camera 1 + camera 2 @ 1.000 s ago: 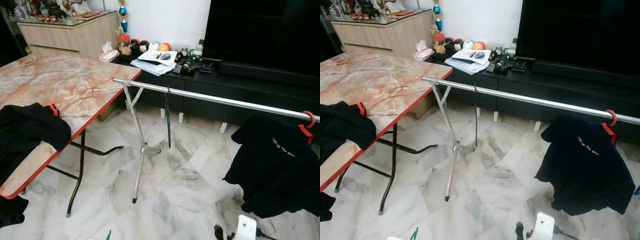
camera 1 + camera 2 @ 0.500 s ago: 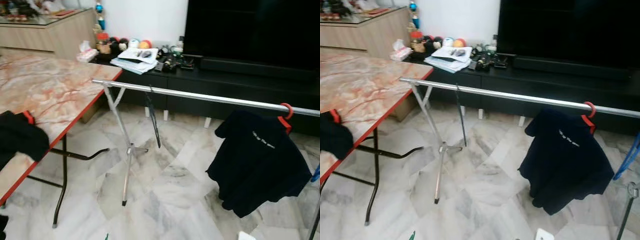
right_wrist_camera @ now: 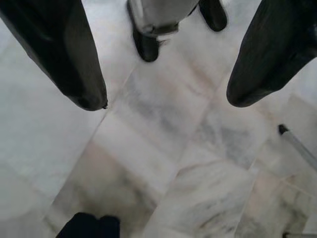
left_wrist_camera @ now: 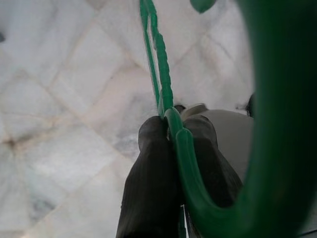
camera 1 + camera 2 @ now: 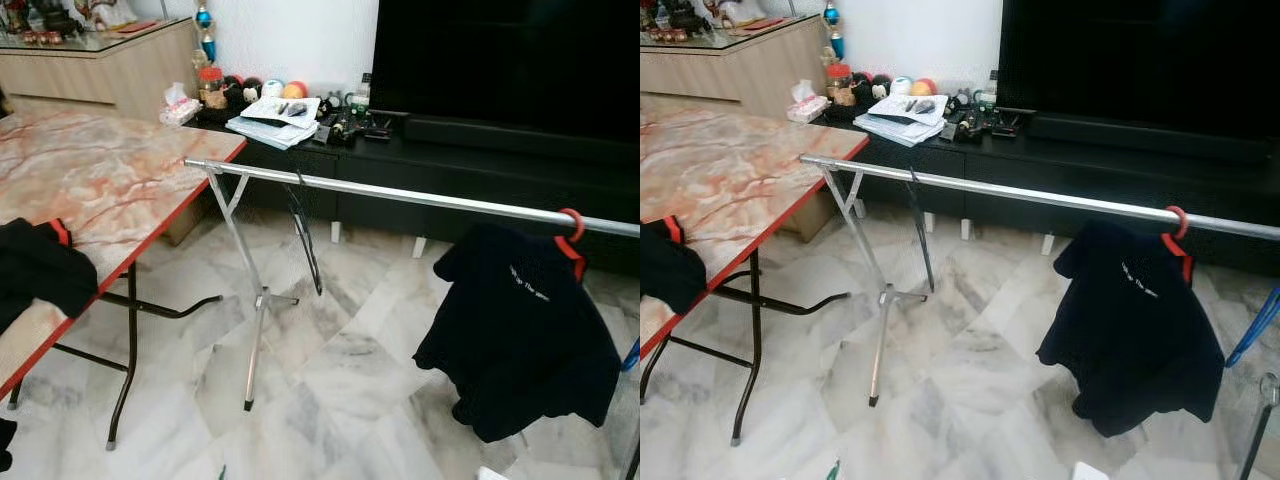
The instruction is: Hang hanger
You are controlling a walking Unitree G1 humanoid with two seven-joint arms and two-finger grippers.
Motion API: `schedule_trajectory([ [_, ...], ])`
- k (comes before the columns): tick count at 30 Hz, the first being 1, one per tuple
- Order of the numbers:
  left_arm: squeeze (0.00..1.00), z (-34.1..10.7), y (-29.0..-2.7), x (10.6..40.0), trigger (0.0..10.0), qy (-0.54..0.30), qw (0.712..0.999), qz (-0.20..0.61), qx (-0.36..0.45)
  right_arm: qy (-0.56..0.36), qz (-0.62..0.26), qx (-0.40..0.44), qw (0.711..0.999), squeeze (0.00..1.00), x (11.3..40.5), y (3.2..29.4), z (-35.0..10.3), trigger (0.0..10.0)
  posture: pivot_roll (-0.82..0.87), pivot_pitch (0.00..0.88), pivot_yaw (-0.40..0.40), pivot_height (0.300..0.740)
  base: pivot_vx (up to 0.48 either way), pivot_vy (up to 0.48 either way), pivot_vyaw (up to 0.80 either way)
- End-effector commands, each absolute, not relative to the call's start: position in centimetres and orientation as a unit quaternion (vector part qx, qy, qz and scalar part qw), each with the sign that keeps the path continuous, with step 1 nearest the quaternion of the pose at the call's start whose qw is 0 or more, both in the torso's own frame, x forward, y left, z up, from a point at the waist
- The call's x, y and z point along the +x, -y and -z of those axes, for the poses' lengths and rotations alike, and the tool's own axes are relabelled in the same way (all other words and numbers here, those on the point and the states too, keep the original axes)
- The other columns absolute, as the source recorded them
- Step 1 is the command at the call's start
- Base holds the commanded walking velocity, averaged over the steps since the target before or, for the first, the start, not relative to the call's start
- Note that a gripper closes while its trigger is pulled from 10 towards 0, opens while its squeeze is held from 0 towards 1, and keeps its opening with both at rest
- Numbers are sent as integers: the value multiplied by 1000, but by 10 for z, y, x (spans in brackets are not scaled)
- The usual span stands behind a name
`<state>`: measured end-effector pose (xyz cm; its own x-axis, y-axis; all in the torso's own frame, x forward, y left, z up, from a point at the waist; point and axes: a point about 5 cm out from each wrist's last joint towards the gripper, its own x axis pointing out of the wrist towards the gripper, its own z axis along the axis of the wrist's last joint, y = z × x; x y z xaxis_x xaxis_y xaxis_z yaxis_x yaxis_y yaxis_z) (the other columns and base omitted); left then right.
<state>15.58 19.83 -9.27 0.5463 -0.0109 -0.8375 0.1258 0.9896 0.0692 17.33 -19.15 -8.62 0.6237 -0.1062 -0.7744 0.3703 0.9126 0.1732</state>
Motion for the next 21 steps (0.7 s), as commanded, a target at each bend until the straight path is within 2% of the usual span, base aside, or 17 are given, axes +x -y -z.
schedule_trajectory([
  [1, 0, 96, -199, 148, 10000, -490, 868, 46, 67, -418, 126, 157, 886, 0, 171, 186, 88, 10000, 13, 38, 38, 740, 0, -472, 0],
  [21, 0, 95, -202, 149, 10000, -490, 868, 42, 76, -436, 103, 151, 881, 0, 165, 182, 91, 10000, 16, 11, 36, 740, 0, -463, 0],
])
